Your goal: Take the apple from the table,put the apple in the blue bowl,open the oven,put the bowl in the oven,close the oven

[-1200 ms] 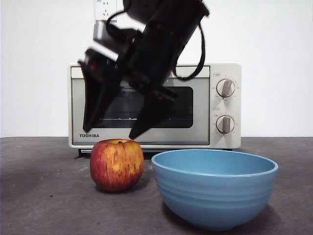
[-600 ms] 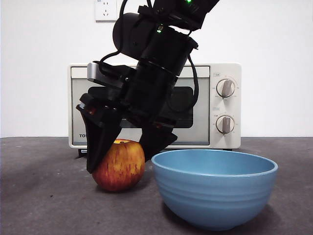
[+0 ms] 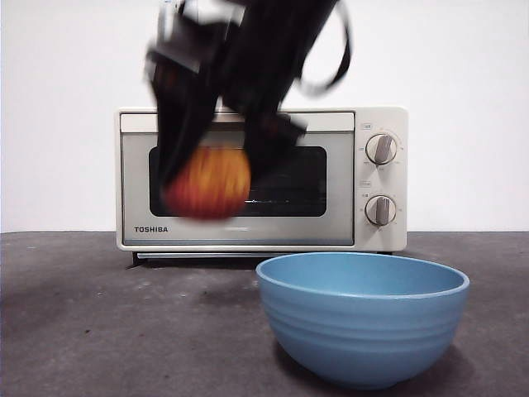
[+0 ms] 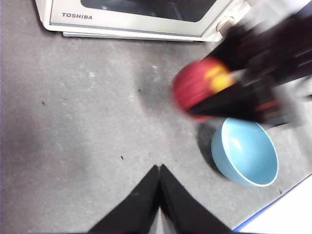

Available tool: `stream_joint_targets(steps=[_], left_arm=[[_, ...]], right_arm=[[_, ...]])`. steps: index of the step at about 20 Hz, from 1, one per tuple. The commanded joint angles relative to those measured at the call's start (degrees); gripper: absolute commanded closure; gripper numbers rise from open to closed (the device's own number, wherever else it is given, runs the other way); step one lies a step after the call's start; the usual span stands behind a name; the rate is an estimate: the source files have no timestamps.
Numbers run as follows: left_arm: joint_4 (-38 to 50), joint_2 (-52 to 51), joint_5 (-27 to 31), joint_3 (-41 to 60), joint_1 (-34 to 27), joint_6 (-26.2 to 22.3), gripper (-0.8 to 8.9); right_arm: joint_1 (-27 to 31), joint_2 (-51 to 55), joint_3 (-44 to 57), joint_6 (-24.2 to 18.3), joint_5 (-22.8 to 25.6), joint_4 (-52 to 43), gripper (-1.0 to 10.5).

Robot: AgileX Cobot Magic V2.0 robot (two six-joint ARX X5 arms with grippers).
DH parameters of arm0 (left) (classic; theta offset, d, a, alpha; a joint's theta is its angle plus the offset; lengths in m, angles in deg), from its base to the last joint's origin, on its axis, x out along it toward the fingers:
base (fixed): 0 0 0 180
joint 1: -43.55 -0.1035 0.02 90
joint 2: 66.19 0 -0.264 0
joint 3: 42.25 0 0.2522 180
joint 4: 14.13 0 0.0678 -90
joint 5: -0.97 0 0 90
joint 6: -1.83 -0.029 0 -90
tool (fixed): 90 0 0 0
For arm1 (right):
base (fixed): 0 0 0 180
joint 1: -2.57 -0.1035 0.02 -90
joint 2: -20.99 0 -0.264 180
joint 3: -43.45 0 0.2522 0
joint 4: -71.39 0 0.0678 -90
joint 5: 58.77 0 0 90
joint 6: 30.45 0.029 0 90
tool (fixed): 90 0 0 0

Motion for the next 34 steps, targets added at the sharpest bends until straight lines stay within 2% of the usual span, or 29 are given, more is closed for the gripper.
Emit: stream_joint_targets(steps=[1, 4, 7, 12, 20, 26, 30, 34], left_arm=[[0.3, 0.3, -0.3, -1.2, 0.1, -1.1, 8.06], [0.3, 0.3, -0.3, -1.2, 0.1, -1.1, 8.06], [0.3, 0.3, -0.3, -1.2, 0.1, -1.1, 8.06], [0.3, 0.3, -0.3, -1.2, 0.1, -1.1, 8.06], [0.3, 0.3, -0.3, -1.2, 0.1, -0.9, 8.06], [0.3, 0.3, -0.3, -1.2, 0.1, -0.9, 8.06], [0.3, 0.3, -0.3, -1.2, 0.1, -0.9, 8.06], [0.3, 0.3, -0.3, -1.2, 0.1, -0.9, 8.06]], right_arm=[[-0.5, 3.4, -1.2, -0.7, 0.3, 4.6, 6.3], [-0.2, 8.7, -0.7, -1.1, 0.6, 10.5, 6.3], [-0.2, 14.0, 4.2, -1.1, 0.6, 10.2, 6.3], [-0.2, 21.3, 18.1, -0.5, 0.7, 3.8, 6.3], [-0.2, 22.3, 33.8, 1.0, 1.9, -10.3, 6.3], [-0.3, 22.3, 38.7, 1.0, 1.9, -14.6, 6.0], [-0.3, 22.3, 39.0, 1.0, 1.9, -14.8, 5.4], [-0.3, 22.3, 39.0, 1.1, 1.4, -14.6, 5.3]])
